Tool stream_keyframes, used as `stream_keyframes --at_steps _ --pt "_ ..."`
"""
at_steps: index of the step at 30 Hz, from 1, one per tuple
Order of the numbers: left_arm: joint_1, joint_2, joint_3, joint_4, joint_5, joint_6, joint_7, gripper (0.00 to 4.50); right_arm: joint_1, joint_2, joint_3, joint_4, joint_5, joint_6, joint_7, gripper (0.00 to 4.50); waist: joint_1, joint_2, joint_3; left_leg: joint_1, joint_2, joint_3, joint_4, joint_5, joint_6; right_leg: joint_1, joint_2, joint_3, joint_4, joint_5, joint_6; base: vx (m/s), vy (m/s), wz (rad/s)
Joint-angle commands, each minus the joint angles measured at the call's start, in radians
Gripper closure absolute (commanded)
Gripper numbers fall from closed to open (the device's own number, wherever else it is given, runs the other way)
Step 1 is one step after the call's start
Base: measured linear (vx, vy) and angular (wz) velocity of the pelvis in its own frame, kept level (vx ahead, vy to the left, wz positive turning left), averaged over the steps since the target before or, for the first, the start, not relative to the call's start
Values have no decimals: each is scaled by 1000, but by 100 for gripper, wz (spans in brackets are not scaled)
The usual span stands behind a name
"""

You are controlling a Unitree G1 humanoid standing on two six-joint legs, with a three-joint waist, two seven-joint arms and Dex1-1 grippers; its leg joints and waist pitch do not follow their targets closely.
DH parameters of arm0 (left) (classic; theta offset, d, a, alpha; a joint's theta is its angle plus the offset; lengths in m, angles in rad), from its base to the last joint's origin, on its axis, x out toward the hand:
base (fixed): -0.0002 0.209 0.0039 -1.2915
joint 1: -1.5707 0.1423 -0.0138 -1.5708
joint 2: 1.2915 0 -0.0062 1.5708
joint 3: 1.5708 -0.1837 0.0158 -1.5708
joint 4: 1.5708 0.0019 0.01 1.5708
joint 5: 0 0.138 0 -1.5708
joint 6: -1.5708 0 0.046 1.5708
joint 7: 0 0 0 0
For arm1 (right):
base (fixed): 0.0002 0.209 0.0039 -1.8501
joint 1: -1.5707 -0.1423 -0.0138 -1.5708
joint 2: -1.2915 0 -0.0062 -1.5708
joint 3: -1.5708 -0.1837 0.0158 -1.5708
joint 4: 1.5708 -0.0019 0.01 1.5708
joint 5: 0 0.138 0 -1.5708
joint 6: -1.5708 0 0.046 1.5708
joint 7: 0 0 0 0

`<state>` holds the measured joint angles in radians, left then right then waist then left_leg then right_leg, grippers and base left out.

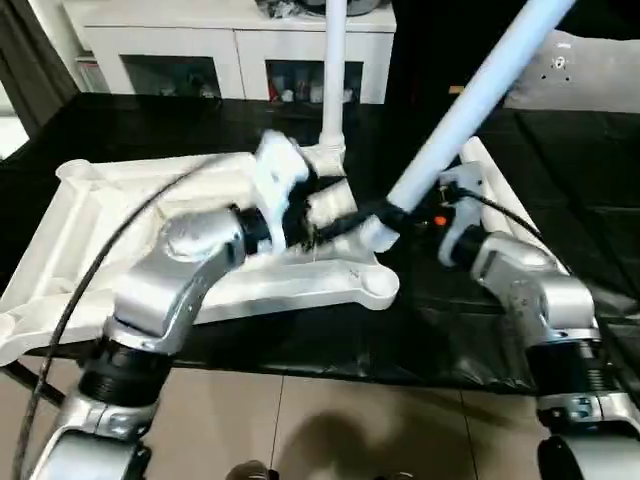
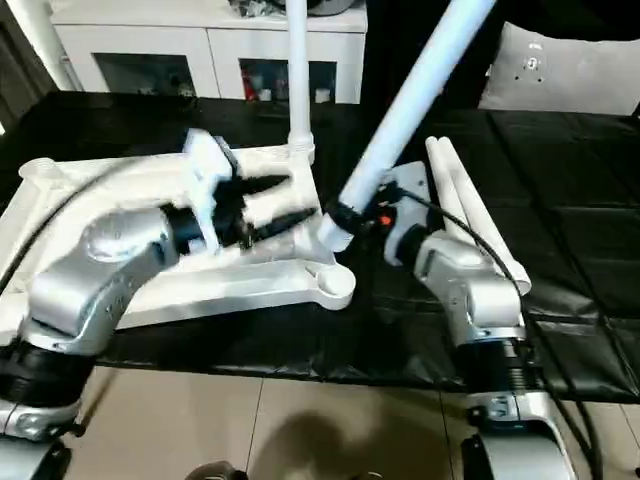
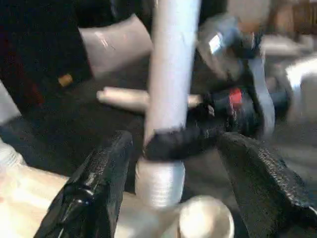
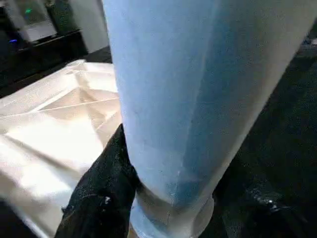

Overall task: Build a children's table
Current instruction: Insert table leg to table base

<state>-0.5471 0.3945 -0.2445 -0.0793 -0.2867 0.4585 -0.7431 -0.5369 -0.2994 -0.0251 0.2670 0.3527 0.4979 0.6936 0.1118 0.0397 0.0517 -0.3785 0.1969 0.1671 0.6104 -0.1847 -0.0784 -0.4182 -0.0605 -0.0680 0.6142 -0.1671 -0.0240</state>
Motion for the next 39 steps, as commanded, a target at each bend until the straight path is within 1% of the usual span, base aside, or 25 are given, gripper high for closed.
stream_keyframes --at_steps 1,3,4,5,6,7,8,9,10,12,13,15,17,18,19,20,22,23,25,28,29,33,34,35,39 --pt "21 39 -47 45 51 -26 -34 149 12 -34 7 -43 14 17 41 262 -1 -2 -76 9 19 -5 -64 -122 29 66 -62 43 -66 -178 -149 0 0 0" --pt "36 77 -101 99 111 -81 -65 159 19 -59 20 -64 25 30 81 262 -2 -2 -75 8 18 -5 -65 -130 28 66 -62 43 -70 -207 -132 0 0 0" --pt "41 89 -122 134 136 -104 -90 165 23 -72 29 -77 28 35 102 262 -2 0 -75 10 17 -4 -65 -139 25 64 -62 43 -73 -228 -124 0 0 0" --pt "44 94 -133 156 151 -118 -106 165 25 -79 34 -83 29 37 113 262 -3 -1 -75 9 18 -5 -66 -140 20 65 -64 43 -72 -234 -125 0 0 0" --pt "45 94 -136 176 156 -127 -124 169 26 -86 38 -89 31 42 125 262 -3 0 -76 9 19 -6 -66 -141 17 65 -65 42 -71 -233 -130 0 0 0" --pt "45 94 -136 176 156 -127 -124 187 26 -86 38 -89 31 42 125 262 -3 0 -76 9 19 -6 -66 -141 17 65 -65 42 -71 -233 -130 0 0 0" --pt "43 99 -148 213 167 -148 -148 201 30 -97 49 -99 30 45 146 262 -3 -2 -75 10 20 -5 -67 -153 17 64 -65 42 -73 -239 -140 0 0 0" --pt "37 102 -158 249 176 -168 -165 201 33 -108 59 -106 27 46 168 262 -3 -4 -73 10 19 -5 -67 -158 19 64 -65 42 -75 -249 -137 0 0 0" --pt "29 105 -169 287 182 -191 -180 207 36 -119 69 -112 23 45 186 262 -2 -3 -72 12 18 -4 -67 -172 18 63 -65 43 -77 -270 -134 0 0 0" --pt "16 105 -182 338 189 -232 -200 211 37 -132 79 -115 19 42 206 262 -1 -2 -74 13 20 -5 -68 -171 13 64 -66 44 -74 -266 -133 0 0 0" --pt "9 105 -188 367 196 -253 -212 226 36 -137 83 -114 15 38 213 262 0 -3 -74 13 20 -5 -68 -169 16 64 -67 44 -76 -264 -134 0 0 0" --pt "1 102 -191 402 209 -282 -226 249 35 -141 86 -112 13 34 220 262 1 -3 -75 12 20 -6 -68 -162 15 65 -68 44 -73 -248 -142 0 0 0" --pt "-18 90 -194 466 230 -313 -244 250 35 -147 91 -109 3 26 232 262 0 -1 -75 12 20 -5 -67 -161 16 64 -67 44 -74 -236 -148 0 0 0" --pt "-22 88 -195 476 231 -316 -249 273 35 -147 92 -108 2 25 233 262 1 1 -78 12 21 -6 -66 -156 14 67 -69 45 -68 -213 -157 0 0 0" --pt "-26 85 -195 488 231 -320 -254 273 35 -148 94 -108 2 24 234 262 1 1 -78 12 21 -6 -66 -156 14 67 -69 45 -68 -213 -157 0 0 0" --pt "-30 82 -195 502 231 -324 -262 287 36 -149 95 -107 1 23 235 262 2 -1 -77 12 21 -6 -66 -157 17 67 -70 44 -71 -219 -157 0 0 0" --pt "-38 75 -194 524 228 -331 -272 292 35 -148 98 -105 1 21 235 262 2 0 -78 12 22 -5 -66 -155 18 66 -70 44 -70 -215 -164 0 0 0" --pt "-46 70 -196 544 231 -343 -276 305 35 -147 99 -104 0 21 235 262 3 2 -77 13 21 -6 -66 -157 18 66 -69 43 -71 -217 -165 0 0 0" --pt "-60 56 -191 586 228 -366 -292 332 34 -145 100 -103 -2 19 237 262 4 0 -78 13 22 -6 -66 -159 17 67 -71 44 -70 -219 -166 0 0 0" --pt "-74 35 -178 628 222 -387 -319 339 33 -144 103 -98 -6 17 241 262 4 1 -76 12 20 -5 -66 -167 17 68 -71 43 -75 -243 -160 0 0 0" --pt "-76 32 -179 635 225 -391 -320 367 32 -144 105 -96 -8 17 241 262 4 2 -77 12 22 -6 -66 -166 16 67 -72 43 -74 -235 -162 0 0 0" --pt "-83 21 -178 668 235 -410 -324 380 24 -144 112 -85 -18 20 233 262 3 1 -78 12 22 -7 -66 -164 17 68 -71 43 -73 -226 -166 0 0 0" --pt "-89 15 -179 693 241 -426 -326 405 13 -148 124 -70 -35 25 224 262 3 2 -78 12 22 -6 -66 -161 19 68 -71 43 -72 -219 -170 0 0 0" --pt "-93 15 -184 710 249 -441 -329 415 3 -160 145 -56 -59 24 227 262 2 1 -78 11 21 -6 -66 -157 17 69 -70 42 -71 -215 -172 0 0 0" --pt "-99 12 -180 731 260 -460 -335 431 -3 -166 160 -47 -68 30 238 262 3 0 -78 11 22 -6 -66 -160 19 71 -72 43 -71 -216 -171 0 0 0"
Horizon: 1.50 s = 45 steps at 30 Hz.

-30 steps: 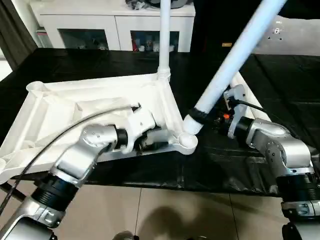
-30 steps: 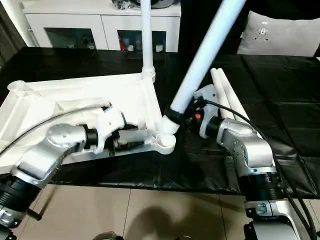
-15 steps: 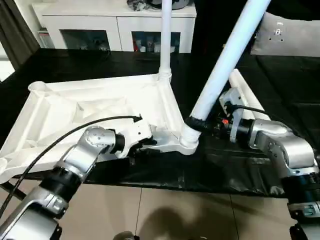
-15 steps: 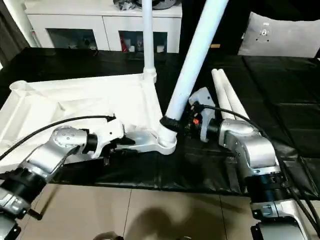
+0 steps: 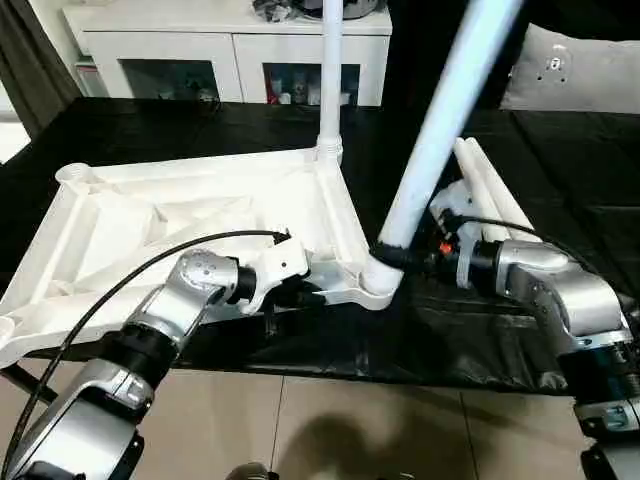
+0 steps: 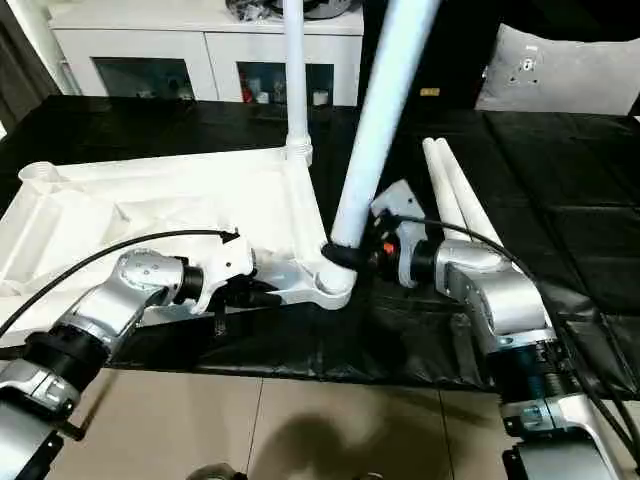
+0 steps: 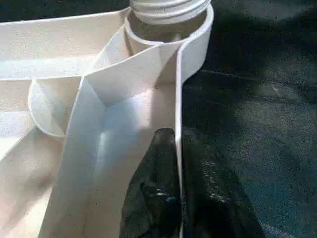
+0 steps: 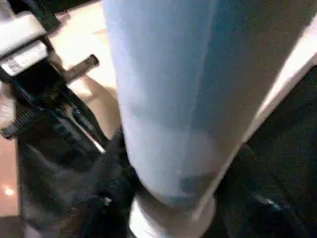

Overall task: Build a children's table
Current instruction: Insert table leg to table base

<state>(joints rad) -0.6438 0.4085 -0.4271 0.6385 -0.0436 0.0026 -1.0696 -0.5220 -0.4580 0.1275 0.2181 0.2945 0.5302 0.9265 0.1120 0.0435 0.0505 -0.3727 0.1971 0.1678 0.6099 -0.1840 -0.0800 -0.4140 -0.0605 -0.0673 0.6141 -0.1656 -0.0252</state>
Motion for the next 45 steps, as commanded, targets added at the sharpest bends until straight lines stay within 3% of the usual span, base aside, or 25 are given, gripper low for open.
stream_keyframes --at_steps 1,9,14,17,26,32,39,45 --pt "-4 -3 5 20 17 -8 -10 442 -22 -11 15 7 -15 0 10 262 3 -3 -76 5 22 -7 -65 -163 21 66 -72 42 -71 -222 -169 0 0 0" --pt "-14 9 -24 63 73 -77 -31 450 -42 5 33 57 -24 -10 33 262 2 -3 -75 8 24 -7 -67 -175 21 65 -74 42 -73 -225 -175 0 0 0" --pt "-12 12 -26 54 77 -82 -45 450 -48 7 51 64 -27 -6 61 262 1 -3 -72 13 26 -8 -70 -202 16 64 -75 42 -77 -279 -168 0 0 0" --pt "-12 13 -24 51 82 -88 -54 450 -51 8 64 71 -32 -6 73 262 2 -6 -74 12 26 -7 -69 -190 19 64 -75 44 -76 -253 -175 0 0 0" --pt "0 20 -25 5 81 -95 -97 450 -88 32 82 164 -63 -40 80 263 0 -1 -74 10 27 -7 -70 -184 19 65 -76 42 -74 -241 -185 0 0 0" --pt "5 30 -24 -13 81 -94 -114 450 -100 30 94 205 -75 -49 95 263 0 -4 -74 11 27 -7 -70 -182 19 66 -75 43 -70 -226 -190 0 0 0" --pt "16 23 -12 -45 70 -81 -114 450 -90 60 46 225 -26 -41 100 263 -3 -3 -74 11 27 -6 -71 -183 22 65 -74 42 -73 -231 -193 0 0 0" --pt "29 11 11 -46 62 -72 -73 450 -31 86 -54 213 60 5 78 263 5 0 -75 14 31 -7 -72 -186 24 64 -77 42 -72 -230 -196 0 0 0"
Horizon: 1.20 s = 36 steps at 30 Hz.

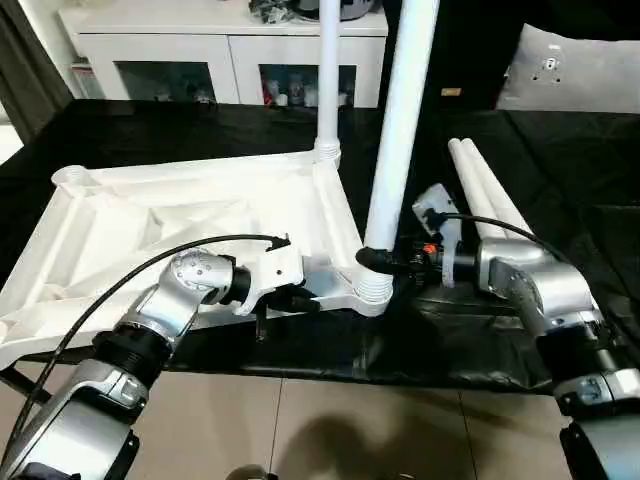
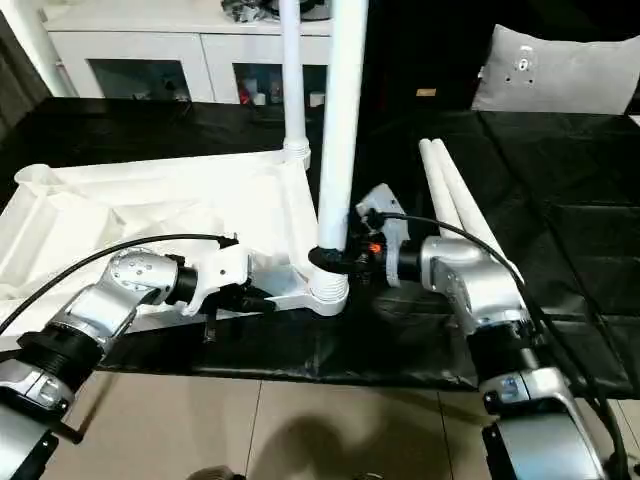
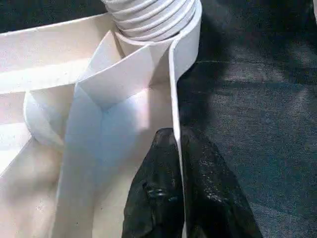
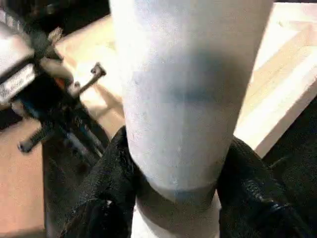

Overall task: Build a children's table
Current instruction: Insert table leg to table base

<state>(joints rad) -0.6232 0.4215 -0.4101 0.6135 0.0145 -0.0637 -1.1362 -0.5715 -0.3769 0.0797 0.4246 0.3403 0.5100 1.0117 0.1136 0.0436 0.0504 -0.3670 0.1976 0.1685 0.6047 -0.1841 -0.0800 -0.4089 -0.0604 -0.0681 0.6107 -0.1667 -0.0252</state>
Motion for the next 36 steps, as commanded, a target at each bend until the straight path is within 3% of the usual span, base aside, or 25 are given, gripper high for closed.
stream_keyframes --at_steps 1,4,12,13,16,20,24,31,36 --pt "10 -4 0 -22 1 -2 1 450 36 12 -26 6 30 30 -12 263 4 1 -75 7 29 -7 -67 -185 23 58 -76 42 -69 -227 -196 0 0 0" --pt "14 -9 13 -24 0 4 11 450 80 25 -56 1 55 25 -23 263 6 1 -75 7 28 -6 -67 -190 23 59 -77 42 -74 -239 -190 0 0 0" --pt "11 -17 22 -3 13 0 34 450 197 36 -61 -90 30 -27 -82 263 6 8 -72 7 26 -10 -73 -216 16 58 -77 41 -82 -299 -160 0 0 0" --pt "11 -16 22 -3 14 0 33 450 212 30 -48 -106 9 -42 -91 263 7 13 -72 8 26 -10 -73 -218 16 57 -76 41 -82 -300 -158 0 0 0" --pt "9 -14 18 -3 22 -5 28 450 242 2 3 -140 -63 -98 -110 263 4 13 -71 7 25 -10 -74 -229 12 57 -74 41 -83 -288 -156 0 0 0" --pt "10 -12 12 -4 31 -14 28 450 249 -43 82 -158 -165 -166 -116 263 0 10 -67 8 23 -10 -76 -247 16 55 -75 42 -91 -372 -129 0 0 0" --pt "14 -9 8 -10 33 -17 22 450 243 -50 98 -156 -182 -176 -115 263 -3 11 -63 14 23 -12 -79 -285 18 51 -78 42 -103 -464 -102 0 0 0" --pt "15 5 -10 -27 41 -31 -31 450 179 -53 168 -80 -192 -162 -45 263 -13 11 -63 16 23 -15 -83 -306 19 53 -77 42 -101 -454 -113 0 0 0" --pt "-2 14 -18 -13 46 -47 -59 450 146 -43 174 -21 -199 -173 -22 263 -16 13 -67 14 23 -13 -82 -278 23 56 -75 44 -94 -385 -139 0 0 0"
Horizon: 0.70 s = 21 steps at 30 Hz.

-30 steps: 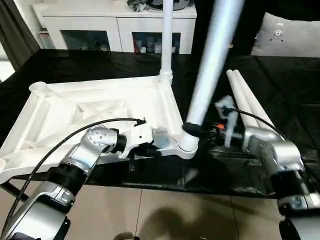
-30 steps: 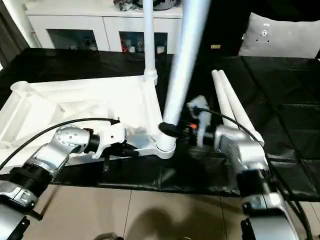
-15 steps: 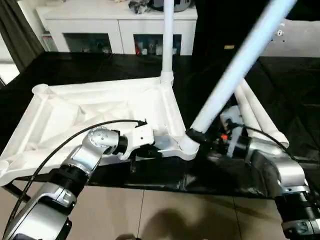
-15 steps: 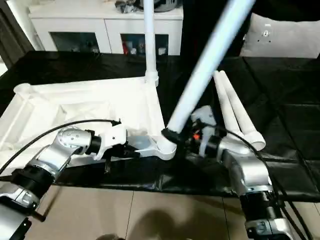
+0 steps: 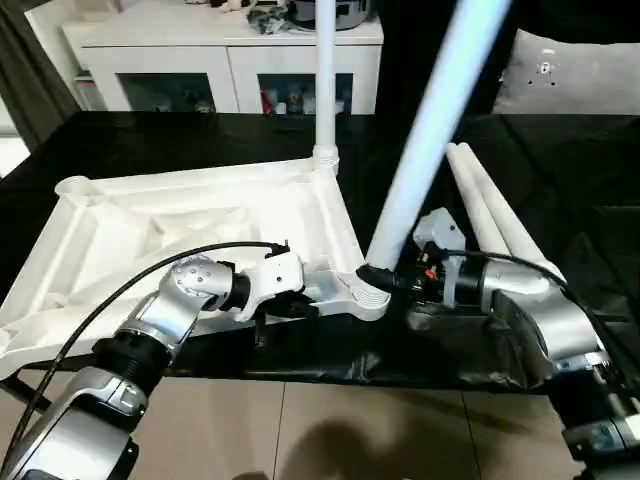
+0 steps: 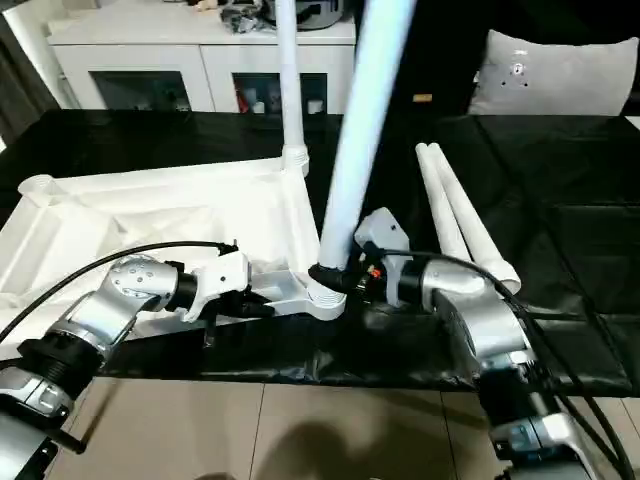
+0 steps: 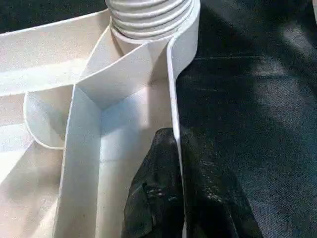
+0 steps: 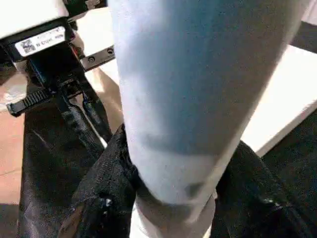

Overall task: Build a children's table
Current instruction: Insert table leg to table base

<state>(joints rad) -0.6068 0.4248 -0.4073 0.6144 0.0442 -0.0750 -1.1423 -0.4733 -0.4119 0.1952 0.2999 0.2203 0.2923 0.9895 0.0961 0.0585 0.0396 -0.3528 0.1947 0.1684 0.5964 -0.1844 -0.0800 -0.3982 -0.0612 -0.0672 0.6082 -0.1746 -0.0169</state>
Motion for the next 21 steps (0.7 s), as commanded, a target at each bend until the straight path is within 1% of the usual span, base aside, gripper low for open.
stream_keyframes --at_steps 1,2,3,5,6,7,8,9,10,13,14,15,16,17,18,19,20,21 --pt "-25 12 -23 -9 17 -40 -60 450 37 -6 62 121 -81 41 9 263 3 1 -57 0 27 -13 -73 -270 22 45 -75 43 -88 -355 -155 0 0 0" --pt "-33 14 -24 -3 18 -44 -67 450 26 -5 68 137 -83 39 16 263 2 2 -57 -2 27 -12 -73 -271 23 47 -74 43 -88 -338 -164 0 0 0" --pt "-44 15 -25 7 20 -49 -73 450 12 -5 78 154 -88 33 24 263 1 2 -56 0 27 -12 -74 -274 23 46 -73 42 -87 -336 -166 0 0 0" --pt "-55 13 -24 19 21 -51 -77 450 3 -4 86 163 -92 29 29 263 0 1 -53 2 25 -11 -74 -293 20 46 -74 41 -91 -357 -168 0 0 0" --pt "-77 11 -25 47 31 -60 -74 450 -4 -1 94 168 -93 29 37 263 -2 1 -52 2 25 -13 -76 -307 17 47 -74 40 -94 -394 -158 0 0 0" --pt "-77 11 -25 47 31 -60 -74 450 -4 -1 94 168 -93 29 37 263 -2 0 -51 4 24 -12 -76 -310 17 46 -74 40 -96 -407 -153 0 0 0" --pt "-85 10 -24 60 35 -62 -72 450 -4 0 97 166 -93 30 38 263 -2 3 -50 5 24 -13 -76 -319 15 44 -76 41 -98 -433 -146 0 0 0" --pt "-88 9 -23 64 36 -62 -71 450 -3 1 98 164 -93 31 37 263 -3 1 -48 6 24 -13 -77 -325 16 43 -75 40 -101 -451 -140 0 0 0" --pt "-90 9 -22 68 36 -62 -69 450 -2 1 99 161 -93 31 36 263 -2 2 -50 9 25 -14 -76 -329 15 42 -77 41 -102 -467 -134 0 0 0" --pt "-81 11 -10 63 28 -36 -68 450 13 7 97 147 -90 44 16 263 -2 4 -50 6 26 -16 -78 -324 14 43 -76 41 -102 -463 -132 0 0 0" --pt "-70 12 1 53 20 -4 -60 450 23 13 90 137 -91 59 -8 263 -3 5 -50 6 27 -16 -80 -327 13 42 -75 41 -100 -450 -136 0 0 0" --pt "-62 12 9 43 14 17 -50 450 25 23 80 138 -93 70 -41 263 -4 4 -50 6 27 -16 -80 -330 12 42 -75 41 -100 -449 -136 0 0 0" --pt "-53 11 19 31 8 39 -39 450 27 35 69 140 -97 83 -79 263 -6 6 -48 5 26 -16 -81 -338 8 41 -75 40 -101 -456 -140 0 0 0" --pt "-36 6 33 -2 -7 91 -25 450 29 55 52 141 -101 103 -136 263 -9 7 -46 6 26 -17 -83 -349 5 40 -75 39 -101 -472 -137 0 0 0" --pt "-31 5 37 -10 -12 106 -21 450 29 61 47 141 -103 109 -152 263 -15 7 -42 8 23 -19 -84 -373 0 38 -76 36 -107 -526 -126 0 0 0" --pt "-13 -3 48 -48 -28 159 -6 450 31 82 29 142 -108 132 -208 263 -18 6 -40 13 21 -20 -82 -387 -5 34 -78 35 -113 -589 -104 0 0 0" --pt "3 -12 54 -85 -38 201 9 450 29 100 14 145 -109 150 -252 263 -24 8 -37 18 16 -22 -79 -405 -6 27 -78 32 -123 -651 -81 0 0 0" --pt "32 -32 62 -157 -50 278 44 450 24 136 -15 156 -107 179 -329 263 -28 7 -40 15 19 -24 -80 -400 -12 32 -81 34 -119 -645 -81 0 0 0"
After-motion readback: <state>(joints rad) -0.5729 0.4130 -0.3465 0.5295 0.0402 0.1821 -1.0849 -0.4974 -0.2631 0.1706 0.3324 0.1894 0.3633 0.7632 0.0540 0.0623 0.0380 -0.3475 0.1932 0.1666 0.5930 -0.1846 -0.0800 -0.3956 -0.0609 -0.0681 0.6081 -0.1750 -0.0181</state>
